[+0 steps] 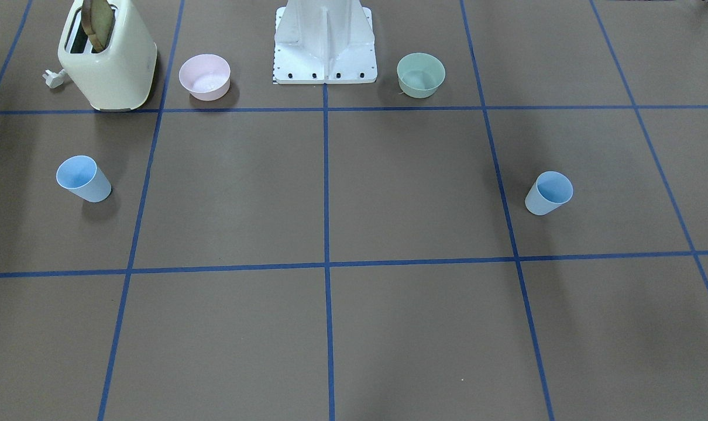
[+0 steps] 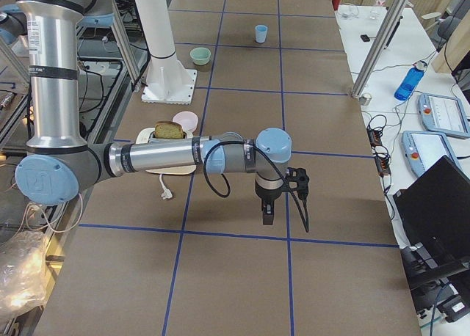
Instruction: Stack blue cups with both arms
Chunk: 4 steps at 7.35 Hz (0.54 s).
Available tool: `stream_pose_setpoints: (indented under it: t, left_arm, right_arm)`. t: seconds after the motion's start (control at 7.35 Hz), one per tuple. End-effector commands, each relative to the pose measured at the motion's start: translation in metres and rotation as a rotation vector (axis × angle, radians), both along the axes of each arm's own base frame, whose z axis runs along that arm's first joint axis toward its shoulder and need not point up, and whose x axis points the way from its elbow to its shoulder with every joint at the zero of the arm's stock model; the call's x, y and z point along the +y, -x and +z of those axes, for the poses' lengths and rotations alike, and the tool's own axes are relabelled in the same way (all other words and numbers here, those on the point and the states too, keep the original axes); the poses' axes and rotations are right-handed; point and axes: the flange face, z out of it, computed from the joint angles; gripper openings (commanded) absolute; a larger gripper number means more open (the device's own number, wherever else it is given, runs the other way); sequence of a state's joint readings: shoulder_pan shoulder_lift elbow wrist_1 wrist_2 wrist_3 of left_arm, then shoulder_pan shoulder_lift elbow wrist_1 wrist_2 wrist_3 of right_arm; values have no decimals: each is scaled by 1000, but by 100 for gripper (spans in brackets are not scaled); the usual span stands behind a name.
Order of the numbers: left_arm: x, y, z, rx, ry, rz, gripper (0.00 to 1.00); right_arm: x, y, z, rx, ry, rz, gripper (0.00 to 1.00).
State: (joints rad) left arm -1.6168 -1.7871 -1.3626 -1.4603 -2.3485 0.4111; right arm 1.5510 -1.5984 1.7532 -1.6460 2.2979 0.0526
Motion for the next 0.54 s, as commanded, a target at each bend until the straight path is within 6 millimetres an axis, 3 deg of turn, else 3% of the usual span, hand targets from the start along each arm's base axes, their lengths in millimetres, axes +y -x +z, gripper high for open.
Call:
stream_pose_setpoints:
  t: [0.0, 0.27, 0.41]
  left_arm:
    - [0, 0, -3, -2, 18, -24, 99]
    - [-5, -2, -25, -3, 30, -79, 99]
    - [-11, -9, -60, 17, 58, -161, 100]
  right_arm:
    - [1, 0, -11, 0, -30, -8, 100]
    - [-6, 12, -22, -22, -45, -26, 100]
    - [-17, 24, -35, -20, -69, -47, 100]
